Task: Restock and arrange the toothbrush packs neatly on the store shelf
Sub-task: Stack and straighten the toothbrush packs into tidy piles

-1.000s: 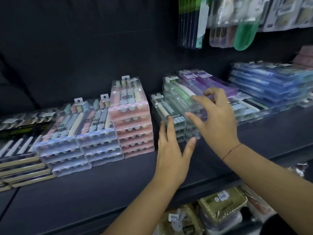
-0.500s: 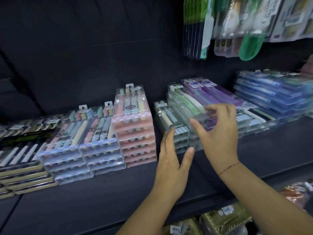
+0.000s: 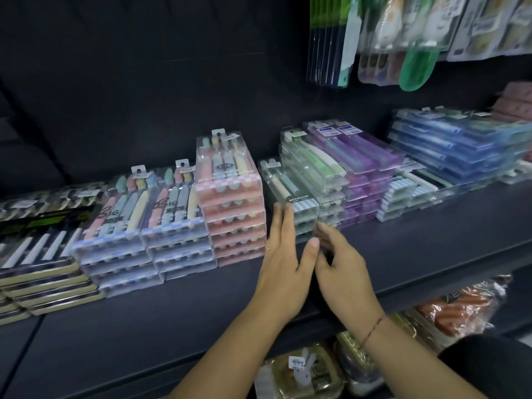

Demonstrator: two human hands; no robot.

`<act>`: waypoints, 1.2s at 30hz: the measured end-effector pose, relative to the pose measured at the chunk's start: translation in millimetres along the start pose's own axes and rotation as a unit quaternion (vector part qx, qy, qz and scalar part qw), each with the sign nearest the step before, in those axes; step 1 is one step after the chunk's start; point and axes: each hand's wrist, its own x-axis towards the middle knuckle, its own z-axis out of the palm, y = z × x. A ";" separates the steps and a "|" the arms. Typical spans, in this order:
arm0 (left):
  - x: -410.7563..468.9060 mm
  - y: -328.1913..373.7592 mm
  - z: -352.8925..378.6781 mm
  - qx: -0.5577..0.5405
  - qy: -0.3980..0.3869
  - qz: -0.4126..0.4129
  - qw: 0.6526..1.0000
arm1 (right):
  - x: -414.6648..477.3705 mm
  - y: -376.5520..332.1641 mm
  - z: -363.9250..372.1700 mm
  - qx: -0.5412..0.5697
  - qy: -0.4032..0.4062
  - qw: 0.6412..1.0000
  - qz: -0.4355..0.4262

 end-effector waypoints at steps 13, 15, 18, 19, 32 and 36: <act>-40.8 12.5 -21.6 0.091 0.068 0.062 0.992 | 11.3 1.4 -0.3 0.012 -0.064 0.998 0.024; -42.0 16.2 -45.5 0.146 0.161 0.157 0.963 | 12.2 -1.2 4.4 0.083 -0.087 0.992 0.041; -26.2 22.6 -86.5 0.177 0.291 0.219 0.914 | 13.8 -11.0 9.2 0.239 -0.082 0.962 0.101; -17.2 23.3 -98.8 0.167 0.314 0.197 0.914 | 15.1 -11.1 10.6 0.261 -0.079 0.956 0.111; 19.8 14.3 -132.6 0.034 0.164 -0.019 0.986 | 40.9 -9.6 30.1 0.321 -0.106 0.935 0.107; 19.8 13.2 -132.8 0.034 0.156 -0.021 0.987 | 75.5 -4.2 43.3 0.335 -0.136 0.924 0.123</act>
